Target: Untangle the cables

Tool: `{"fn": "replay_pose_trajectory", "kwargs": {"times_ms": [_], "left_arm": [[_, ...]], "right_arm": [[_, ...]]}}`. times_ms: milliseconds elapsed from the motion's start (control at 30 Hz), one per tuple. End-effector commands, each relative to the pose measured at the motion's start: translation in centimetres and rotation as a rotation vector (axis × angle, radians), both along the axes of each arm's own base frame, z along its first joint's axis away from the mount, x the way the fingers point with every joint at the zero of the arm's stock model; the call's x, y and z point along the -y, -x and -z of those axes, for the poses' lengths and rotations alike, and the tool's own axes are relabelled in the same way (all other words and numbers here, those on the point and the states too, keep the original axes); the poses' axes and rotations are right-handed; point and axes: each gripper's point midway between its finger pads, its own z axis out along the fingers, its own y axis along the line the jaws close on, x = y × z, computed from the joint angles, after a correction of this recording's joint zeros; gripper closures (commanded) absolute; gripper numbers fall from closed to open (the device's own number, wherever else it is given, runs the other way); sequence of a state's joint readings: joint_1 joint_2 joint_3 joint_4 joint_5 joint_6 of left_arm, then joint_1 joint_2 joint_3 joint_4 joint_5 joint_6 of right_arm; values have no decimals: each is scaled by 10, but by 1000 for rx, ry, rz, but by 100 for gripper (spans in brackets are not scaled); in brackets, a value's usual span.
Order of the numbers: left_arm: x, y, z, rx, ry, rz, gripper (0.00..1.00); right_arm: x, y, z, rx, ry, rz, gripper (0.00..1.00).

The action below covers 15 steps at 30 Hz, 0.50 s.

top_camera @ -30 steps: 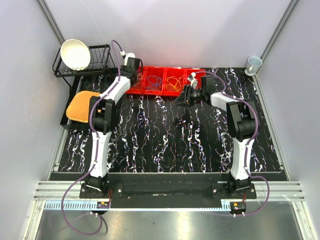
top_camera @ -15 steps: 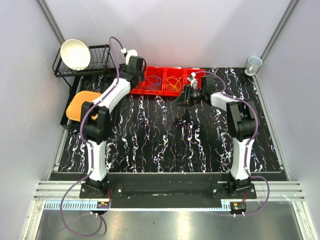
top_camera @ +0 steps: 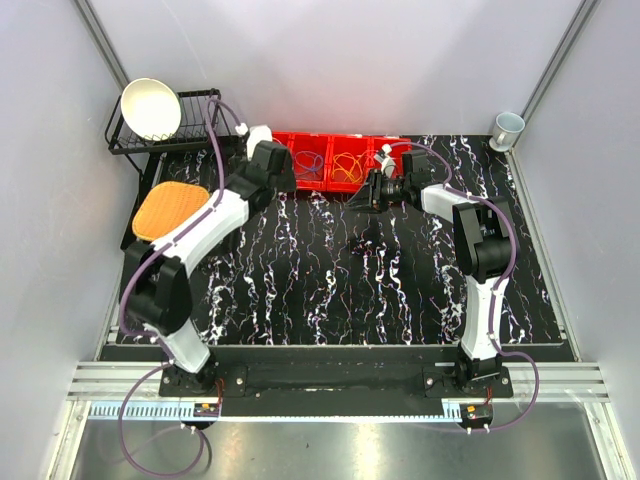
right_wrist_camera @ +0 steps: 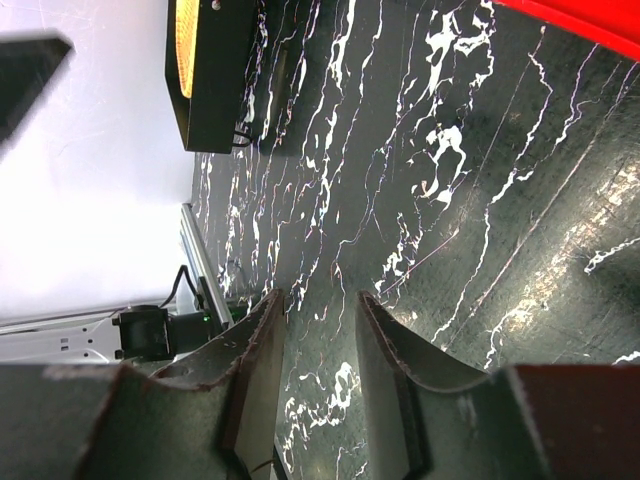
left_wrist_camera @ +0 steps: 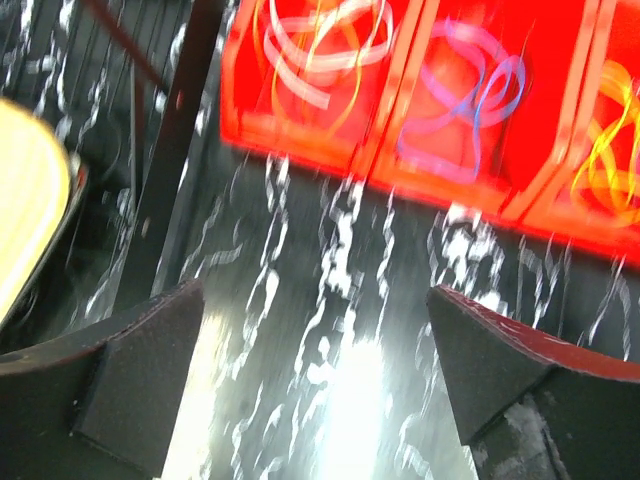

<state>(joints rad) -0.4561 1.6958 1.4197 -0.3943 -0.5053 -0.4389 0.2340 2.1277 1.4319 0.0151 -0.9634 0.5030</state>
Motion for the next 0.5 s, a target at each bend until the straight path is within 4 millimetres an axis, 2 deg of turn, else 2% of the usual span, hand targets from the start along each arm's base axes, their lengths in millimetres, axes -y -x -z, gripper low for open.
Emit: {"fn": "replay_pose_trajectory", "kwargs": {"times_ms": [0, 133, 200, 267, 367, 400, 433, 467], "left_arm": [[-5, 39, -19, 8, 24, 3, 1], [-11, 93, -5, -126, -14, 20, 1], [-17, 118, -4, -153, -41, 24, 1], [-35, 146, -1, -197, -90, 5, 1], [-57, 180, 2, -221, -106, -13, 1], [-62, 186, 4, -219, -107, -11, 1], [-70, 196, 15, -235, -126, -15, 1], [-76, 203, 8, -199, -110, -19, 1]], "right_arm": [[-6, 3, -29, 88, -32, -33, 59], [-8, 4, -30, 105, -23, -32, 55], [-8, 4, -32, 127, -9, -25, 49], [-8, 1, -37, 168, 20, -2, 41], [-8, 2, -46, 235, 58, 21, 34], [-9, 5, -46, 249, 70, 22, 30], [-7, 3, -46, 276, 93, 42, 29], [-7, 2, -55, 311, 99, 54, 28]]}}
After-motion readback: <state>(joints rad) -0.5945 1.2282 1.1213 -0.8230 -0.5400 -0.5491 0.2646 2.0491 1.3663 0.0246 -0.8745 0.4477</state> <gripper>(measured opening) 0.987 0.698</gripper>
